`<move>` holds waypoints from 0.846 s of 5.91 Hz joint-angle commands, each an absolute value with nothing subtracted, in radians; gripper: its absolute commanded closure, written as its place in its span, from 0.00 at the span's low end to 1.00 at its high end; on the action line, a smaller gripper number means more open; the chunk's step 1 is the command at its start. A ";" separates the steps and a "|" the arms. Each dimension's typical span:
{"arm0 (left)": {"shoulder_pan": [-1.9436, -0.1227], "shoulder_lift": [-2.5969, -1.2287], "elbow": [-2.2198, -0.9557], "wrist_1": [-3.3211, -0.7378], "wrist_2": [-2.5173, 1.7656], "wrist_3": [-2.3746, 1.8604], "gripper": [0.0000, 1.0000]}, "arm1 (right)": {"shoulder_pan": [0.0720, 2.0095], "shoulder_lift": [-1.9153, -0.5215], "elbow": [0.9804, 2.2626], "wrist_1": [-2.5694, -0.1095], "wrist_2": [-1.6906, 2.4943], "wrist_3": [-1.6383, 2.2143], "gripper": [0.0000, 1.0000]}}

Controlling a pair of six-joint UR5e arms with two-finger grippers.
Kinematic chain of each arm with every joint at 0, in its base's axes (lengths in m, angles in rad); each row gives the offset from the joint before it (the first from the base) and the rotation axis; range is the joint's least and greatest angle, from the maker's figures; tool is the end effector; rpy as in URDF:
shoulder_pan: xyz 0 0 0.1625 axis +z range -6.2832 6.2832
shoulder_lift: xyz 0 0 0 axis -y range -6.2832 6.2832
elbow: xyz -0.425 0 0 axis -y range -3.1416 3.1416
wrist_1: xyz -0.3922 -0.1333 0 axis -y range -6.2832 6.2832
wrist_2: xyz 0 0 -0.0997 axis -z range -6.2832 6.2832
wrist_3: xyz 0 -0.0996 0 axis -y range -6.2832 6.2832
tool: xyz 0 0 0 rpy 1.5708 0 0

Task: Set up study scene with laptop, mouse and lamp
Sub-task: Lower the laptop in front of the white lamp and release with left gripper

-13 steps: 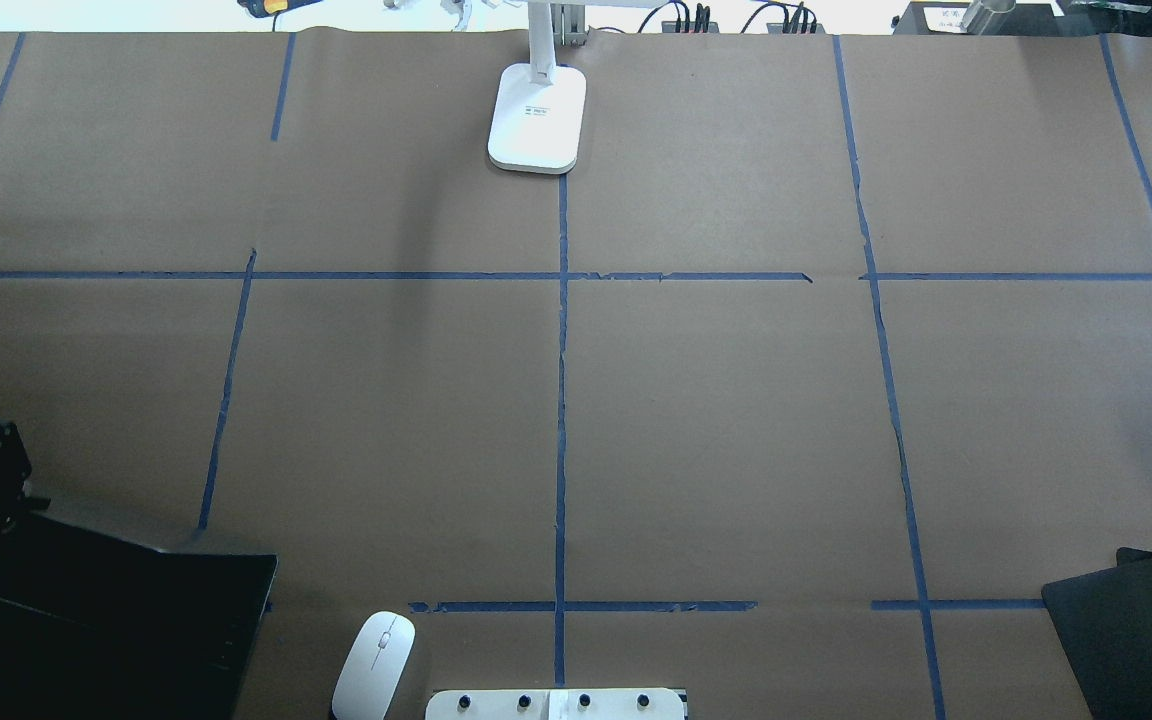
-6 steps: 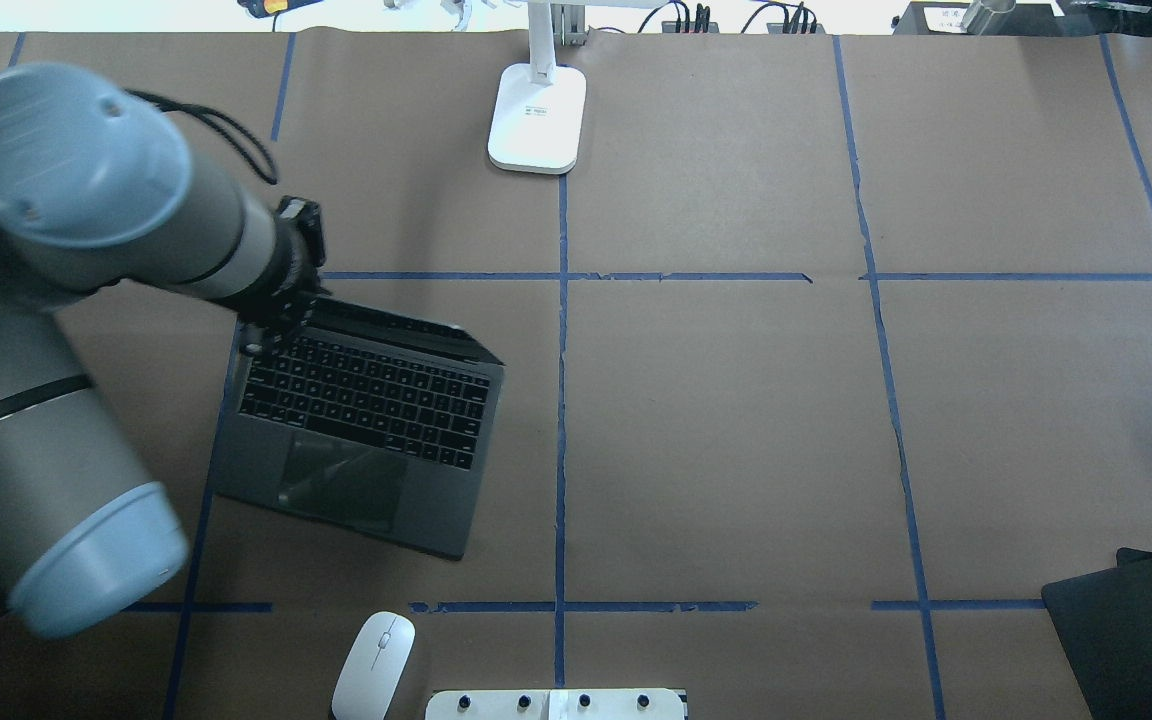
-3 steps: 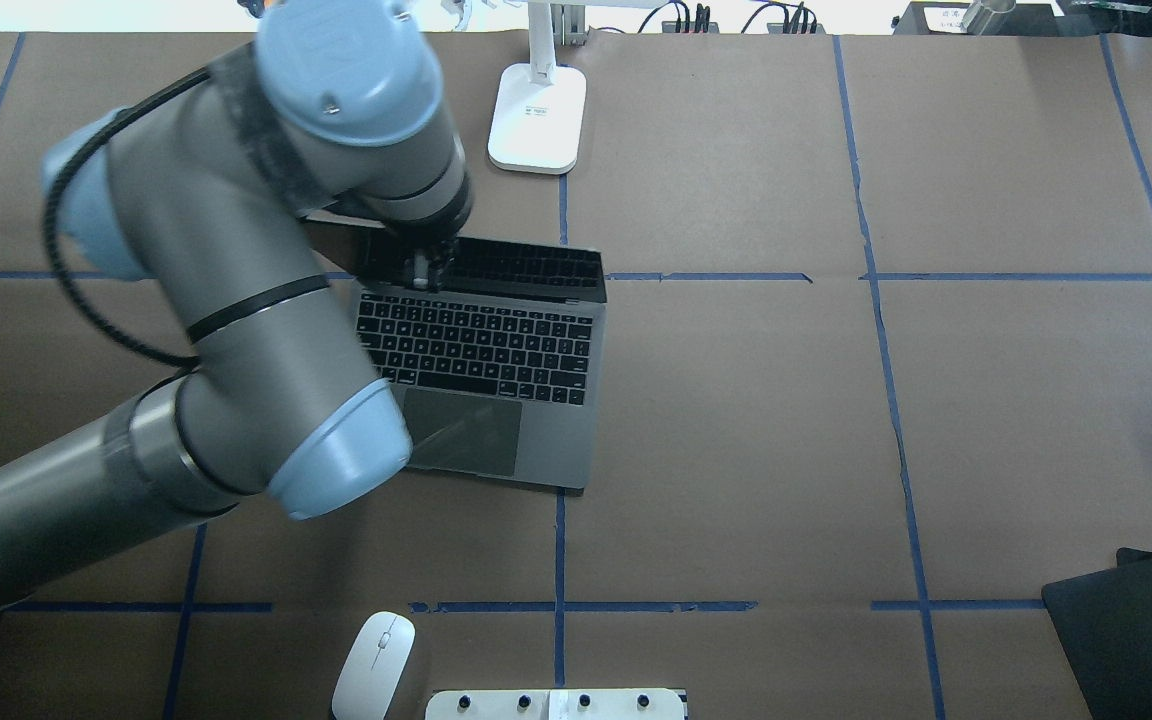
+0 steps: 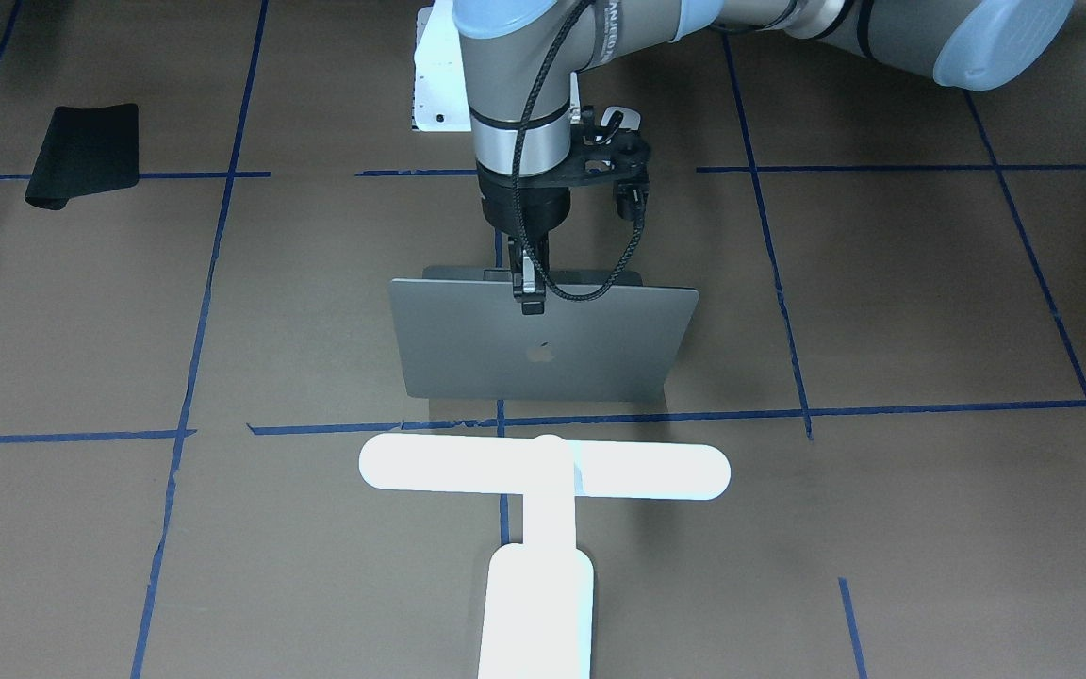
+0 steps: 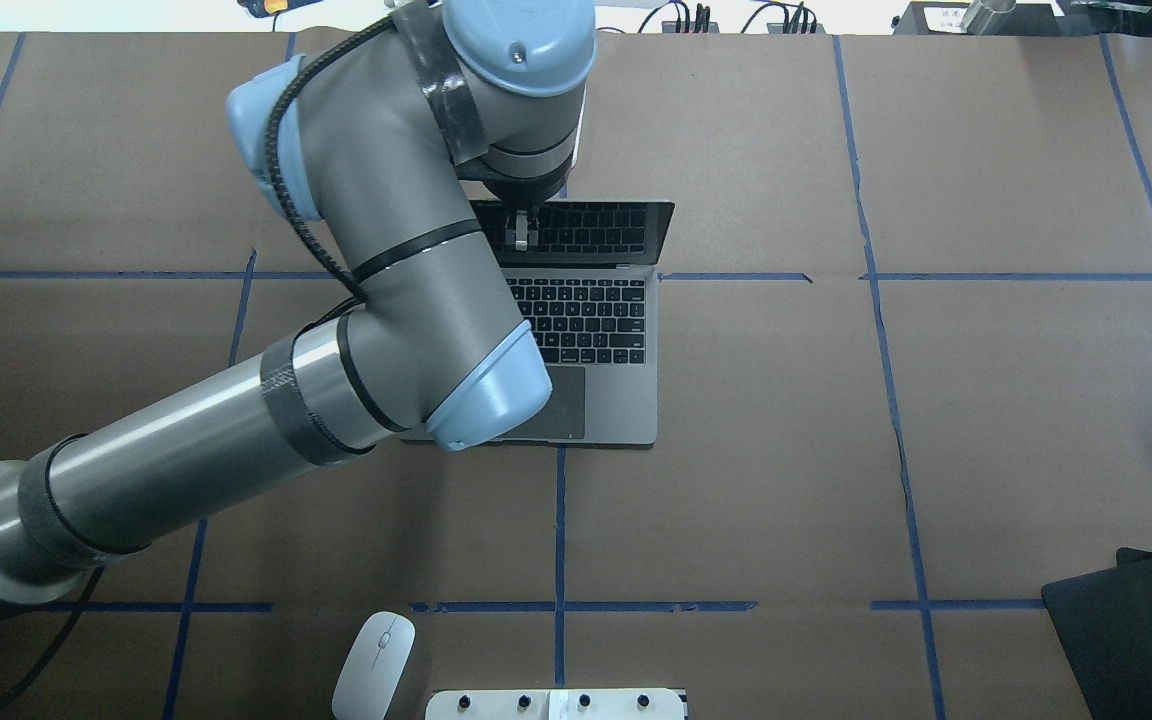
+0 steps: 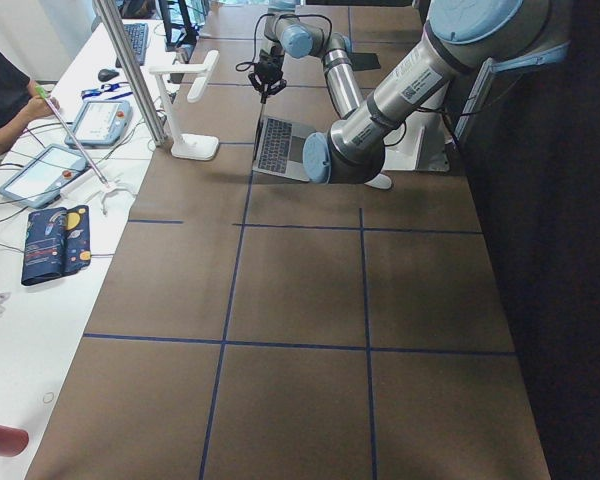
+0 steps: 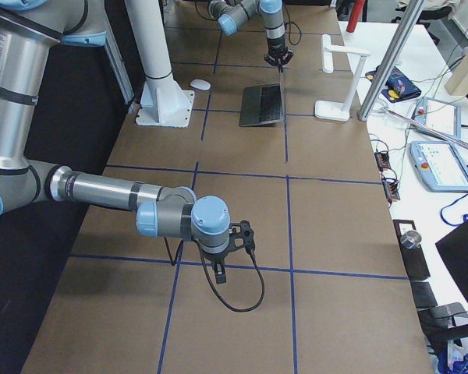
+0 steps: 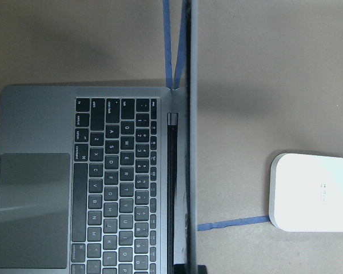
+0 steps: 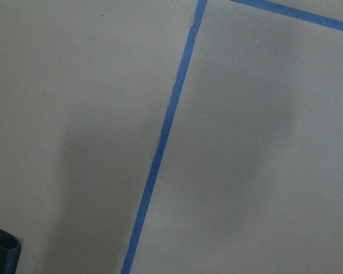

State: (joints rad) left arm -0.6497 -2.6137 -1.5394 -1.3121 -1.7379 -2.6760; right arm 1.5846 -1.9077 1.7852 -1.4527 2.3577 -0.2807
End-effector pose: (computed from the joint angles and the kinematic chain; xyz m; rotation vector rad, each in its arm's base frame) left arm 0.4988 -0.5256 0.0476 -0.3646 0.7815 -1.5965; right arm 0.0676 -0.3473 0.6823 0.1116 -0.7812 -0.2512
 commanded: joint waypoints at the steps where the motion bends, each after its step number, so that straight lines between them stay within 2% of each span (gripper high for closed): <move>1: -0.646 -2.638 -1.461 -1.342 -1.717 -2.707 1.00 | 1.585 -1.907 1.784 -1.453 2.358 -0.281 0.00; 3: -0.646 -2.648 -1.427 -1.370 -1.715 -2.715 1.00 | 1.585 -1.907 1.784 -1.453 2.388 -0.279 0.00; 5: -0.650 -2.655 -1.393 -1.420 -1.665 -2.701 0.92 | 1.585 -1.907 1.787 -1.451 2.396 -0.279 0.00</move>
